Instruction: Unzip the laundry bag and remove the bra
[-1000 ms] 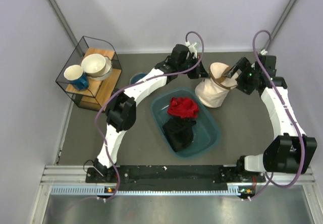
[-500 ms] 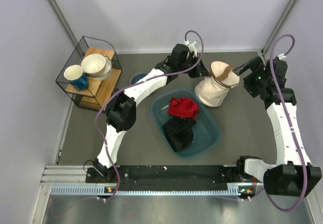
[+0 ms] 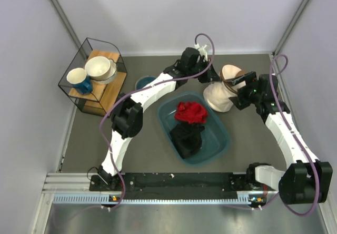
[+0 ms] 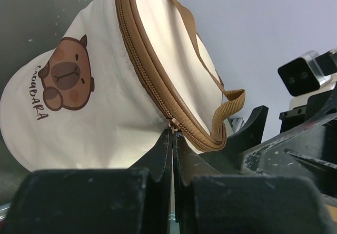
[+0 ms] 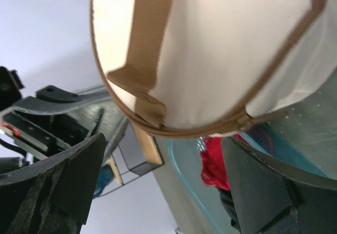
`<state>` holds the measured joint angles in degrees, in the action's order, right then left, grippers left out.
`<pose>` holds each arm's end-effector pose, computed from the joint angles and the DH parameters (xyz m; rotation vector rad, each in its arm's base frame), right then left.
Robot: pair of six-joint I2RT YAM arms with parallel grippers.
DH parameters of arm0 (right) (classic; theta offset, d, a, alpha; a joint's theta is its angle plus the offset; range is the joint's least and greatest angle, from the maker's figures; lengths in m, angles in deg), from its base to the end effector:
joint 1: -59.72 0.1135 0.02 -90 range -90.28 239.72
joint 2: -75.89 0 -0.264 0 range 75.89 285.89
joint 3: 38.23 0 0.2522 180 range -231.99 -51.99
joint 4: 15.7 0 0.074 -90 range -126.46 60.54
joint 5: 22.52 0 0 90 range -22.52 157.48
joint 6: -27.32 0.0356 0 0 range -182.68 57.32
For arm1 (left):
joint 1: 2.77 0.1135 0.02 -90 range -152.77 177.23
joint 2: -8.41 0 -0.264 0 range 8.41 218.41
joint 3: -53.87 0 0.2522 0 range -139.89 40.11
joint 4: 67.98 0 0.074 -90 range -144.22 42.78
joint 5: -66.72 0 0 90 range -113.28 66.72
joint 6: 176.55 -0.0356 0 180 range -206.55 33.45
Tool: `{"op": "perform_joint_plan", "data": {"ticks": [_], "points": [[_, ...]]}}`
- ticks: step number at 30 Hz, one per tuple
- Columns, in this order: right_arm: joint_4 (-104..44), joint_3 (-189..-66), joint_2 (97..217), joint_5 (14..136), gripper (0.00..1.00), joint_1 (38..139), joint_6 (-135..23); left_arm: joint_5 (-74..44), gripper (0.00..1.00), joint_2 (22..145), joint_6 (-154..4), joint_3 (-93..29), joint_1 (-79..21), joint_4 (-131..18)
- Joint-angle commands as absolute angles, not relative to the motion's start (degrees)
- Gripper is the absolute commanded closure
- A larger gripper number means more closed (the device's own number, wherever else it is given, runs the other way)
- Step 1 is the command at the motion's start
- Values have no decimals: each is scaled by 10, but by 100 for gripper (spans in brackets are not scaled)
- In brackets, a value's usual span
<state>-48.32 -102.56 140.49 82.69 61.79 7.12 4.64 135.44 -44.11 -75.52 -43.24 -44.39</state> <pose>0.2494 0.0184 0.2920 1.1396 1.9973 0.9804 0.3918 -0.3562 0.2965 0.3285 2.1545 -1.3737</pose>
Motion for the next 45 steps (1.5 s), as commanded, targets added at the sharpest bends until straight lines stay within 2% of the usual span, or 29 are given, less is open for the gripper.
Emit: {"op": "perform_joint_plan", "data": {"ticks": [1,10,12,13,14,15,16,17,22,25,29,32,36,40,42,43,44,45], "points": [[-400,-1017,1415,789,10,627,128,41,100,1311,-449,-740,-436,-480],[-382,-1024,1432,706,33,633,113,44,100,1298,-449,-722,-439,-482],[-383,-1031,1440,691,45,639,102,48,100,1295,-449,-722,-441,-482],[-383,-1032,1442,689,54,639,96,49,100,1294,-449,-722,-440,-482],[-383,-1033,1443,680,71,639,91,52,100,1291,-449,-722,-441,-483],[-382,-1035,1442,677,82,638,84,60,100,1289,-450,-720,-441,-483],[-385,-1038,1442,677,100,638,69,63,100,1286,-453,-718,-441,-483],[-392,-1042,1442,664,100,637,57,64,100,1279,-456,-716,-442,-482],[-429,-1088,1460,719,100,599,-64,61,100,1260,-516,-713,-438,-439],[-445,-1114,1474,799,100,558,-129,63,100,1257,-549,-708,-430,-417],[-486,-1183,1553,939,100,502,-217,70,100,1266,-562,-706,-416,-414],[-518,-1232,1587,989,100,496,-258,74,100,1280,-569,-726,-412,-402],[-546,-1288,1630,1008,100,494,-299,78,100,1288,-576,-741,-412,-392],[-564,-1319,1647,975,100,490,-297,91,100,1293,-577,-745,-412,-387],[-561,-1313,1641,967,67,492,-280,95,100,1295,-568,-743,-416,-388],[-559,-1309,1625,962,33,500,-267,95,100,1295,-566,-742,-418,-388],[-559,-1302,1613,934,19,506,-262,94,100,1297,-563,-742,-420,-388],[-559,-1282,1599,918,11,509,-256,92,100,1297,-559,-738,-425,-390]]}}
